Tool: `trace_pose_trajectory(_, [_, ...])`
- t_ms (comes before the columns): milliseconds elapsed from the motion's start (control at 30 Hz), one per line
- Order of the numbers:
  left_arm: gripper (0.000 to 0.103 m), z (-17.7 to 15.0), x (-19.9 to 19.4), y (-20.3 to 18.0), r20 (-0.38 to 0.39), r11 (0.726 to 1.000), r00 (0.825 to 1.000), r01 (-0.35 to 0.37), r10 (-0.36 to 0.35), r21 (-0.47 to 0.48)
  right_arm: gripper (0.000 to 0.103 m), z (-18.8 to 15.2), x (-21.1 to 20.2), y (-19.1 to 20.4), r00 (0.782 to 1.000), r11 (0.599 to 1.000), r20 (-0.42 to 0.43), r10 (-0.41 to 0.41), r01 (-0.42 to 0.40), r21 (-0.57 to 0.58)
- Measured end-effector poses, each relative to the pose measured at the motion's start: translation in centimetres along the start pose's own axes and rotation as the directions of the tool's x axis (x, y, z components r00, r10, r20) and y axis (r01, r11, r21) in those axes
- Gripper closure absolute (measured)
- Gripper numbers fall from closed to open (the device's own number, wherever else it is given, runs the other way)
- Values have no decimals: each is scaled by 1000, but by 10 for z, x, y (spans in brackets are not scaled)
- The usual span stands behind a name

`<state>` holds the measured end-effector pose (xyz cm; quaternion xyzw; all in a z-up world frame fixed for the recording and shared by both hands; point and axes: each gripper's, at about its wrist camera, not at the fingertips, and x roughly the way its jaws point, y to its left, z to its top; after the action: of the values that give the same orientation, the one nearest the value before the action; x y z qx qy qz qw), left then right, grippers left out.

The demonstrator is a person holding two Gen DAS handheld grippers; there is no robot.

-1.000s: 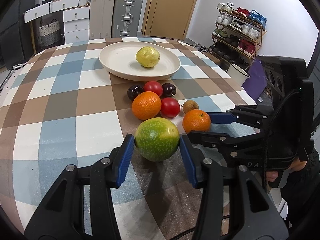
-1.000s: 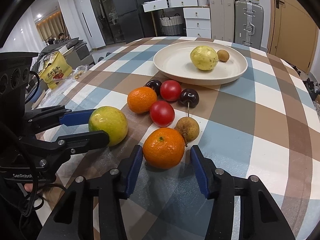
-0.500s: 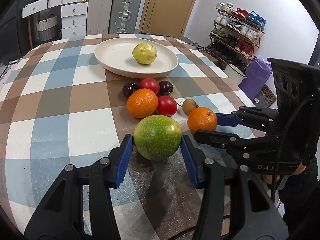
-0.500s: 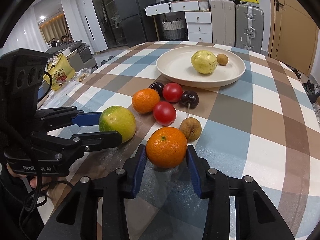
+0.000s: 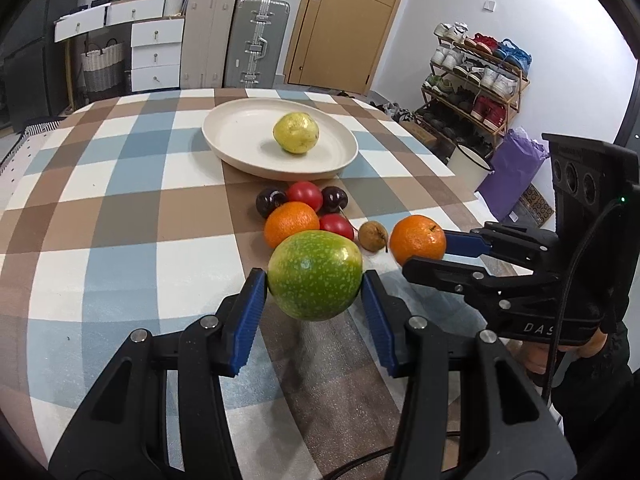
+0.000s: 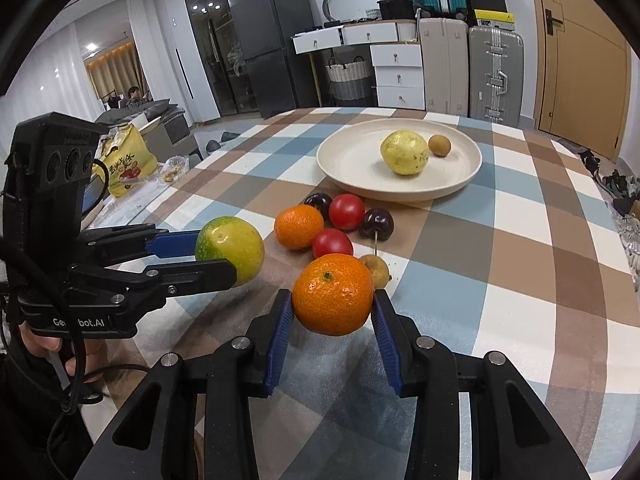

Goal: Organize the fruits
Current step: 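Lift and carry the yellow pomelo and mandarin over the white plate with both tools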

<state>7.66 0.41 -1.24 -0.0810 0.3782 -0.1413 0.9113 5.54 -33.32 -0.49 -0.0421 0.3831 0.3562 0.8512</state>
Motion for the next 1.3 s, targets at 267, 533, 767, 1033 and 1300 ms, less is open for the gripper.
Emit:
trace_pose_trajectory(267, [57, 20, -19, 3, 63, 999, 997, -40, 39, 2, 62, 15, -19, -9, 996, 999, 85, 8, -11, 32])
trace_pose_trajectory(533, [57, 47, -27, 15, 113, 997, 990, -79, 80, -15, 62, 35, -30, -21, 991, 999, 132, 6, -13, 51])
trace_pose_trajectory(767, [57, 68, -23, 21, 140, 995, 985, -101, 102, -16, 62, 47, -33, -32, 988, 998, 153, -5, -6, 70])
trace_pose_trajectory(1033, [57, 86, -9, 22, 148, 994, 983, -112, 111, 0, 62, 64, -27, -42, 985, 996, 170, -16, 1, 91])
trace_pose_trajectory(1300, [57, 105, 14, 25, 149, 993, 982, -121, 120, -1, 62, 76, -15, -49, 984, 994, 173, -30, 11, 110])
